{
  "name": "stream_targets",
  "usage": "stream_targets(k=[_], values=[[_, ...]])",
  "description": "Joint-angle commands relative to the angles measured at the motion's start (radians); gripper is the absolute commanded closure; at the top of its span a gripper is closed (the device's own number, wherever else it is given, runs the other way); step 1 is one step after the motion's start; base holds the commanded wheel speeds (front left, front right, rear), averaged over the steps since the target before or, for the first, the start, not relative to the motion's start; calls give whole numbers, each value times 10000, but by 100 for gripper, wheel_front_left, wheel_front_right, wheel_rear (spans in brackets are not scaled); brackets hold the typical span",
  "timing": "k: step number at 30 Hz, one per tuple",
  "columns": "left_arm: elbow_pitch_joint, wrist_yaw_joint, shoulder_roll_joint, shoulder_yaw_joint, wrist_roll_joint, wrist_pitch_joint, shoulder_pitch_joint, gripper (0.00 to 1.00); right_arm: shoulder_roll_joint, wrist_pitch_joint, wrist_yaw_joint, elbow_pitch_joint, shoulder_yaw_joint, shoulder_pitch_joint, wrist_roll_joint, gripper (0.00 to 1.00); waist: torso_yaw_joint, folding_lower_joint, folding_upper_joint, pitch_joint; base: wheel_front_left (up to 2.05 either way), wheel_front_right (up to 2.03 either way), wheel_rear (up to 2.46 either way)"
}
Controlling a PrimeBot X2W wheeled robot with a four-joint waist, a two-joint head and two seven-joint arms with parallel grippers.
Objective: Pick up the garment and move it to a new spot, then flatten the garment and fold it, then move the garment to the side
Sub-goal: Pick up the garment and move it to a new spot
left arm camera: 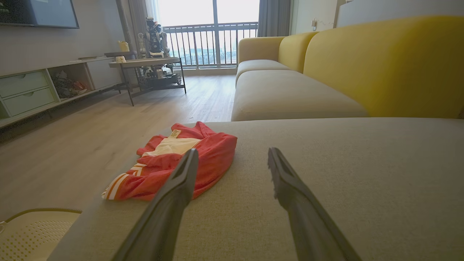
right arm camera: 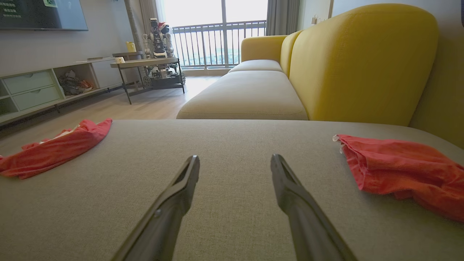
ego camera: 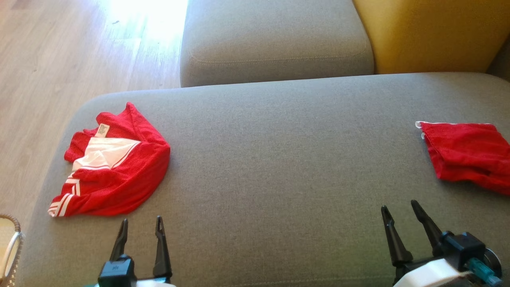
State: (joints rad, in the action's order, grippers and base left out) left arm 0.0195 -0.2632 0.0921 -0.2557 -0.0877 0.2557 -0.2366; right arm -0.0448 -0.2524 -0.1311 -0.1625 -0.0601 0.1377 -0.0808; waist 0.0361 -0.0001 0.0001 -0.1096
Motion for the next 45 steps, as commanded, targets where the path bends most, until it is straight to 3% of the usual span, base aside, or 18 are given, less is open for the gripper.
stream_targets(k=[1, 17, 28, 36, 45], values=[[-274, 16, -69, 421, 40, 61, 373, 0, -55, -93, 4, 268, 270, -287, -72, 0, -3, 1, -1, -11, 0, 0, 0], [-129, 325, -246, 714, 330, 61, 333, 0, -55, -93, 4, 168, 332, -147, -159, 0, 447, 1, -1, -62, 0, 0, 0], [-283, 362, -305, 677, 506, 61, 278, 0, -55, -93, 4, 105, 517, 7, -439, 0, 2048, 1, -1, -119, 0, 0, 0], [-424, 400, -282, 715, 611, 61, 124, 0, -55, -93, 4, 63, 688, 60, -772, 0, 3581, 1, -1, -179, 0, 0, 0], [-844, 160, -323, 891, 522, 61, 12, 0, -55, -93, 4, -13, 976, -276, -636, 0, 4181, 1, -1, 306, 0, 0, 0]])
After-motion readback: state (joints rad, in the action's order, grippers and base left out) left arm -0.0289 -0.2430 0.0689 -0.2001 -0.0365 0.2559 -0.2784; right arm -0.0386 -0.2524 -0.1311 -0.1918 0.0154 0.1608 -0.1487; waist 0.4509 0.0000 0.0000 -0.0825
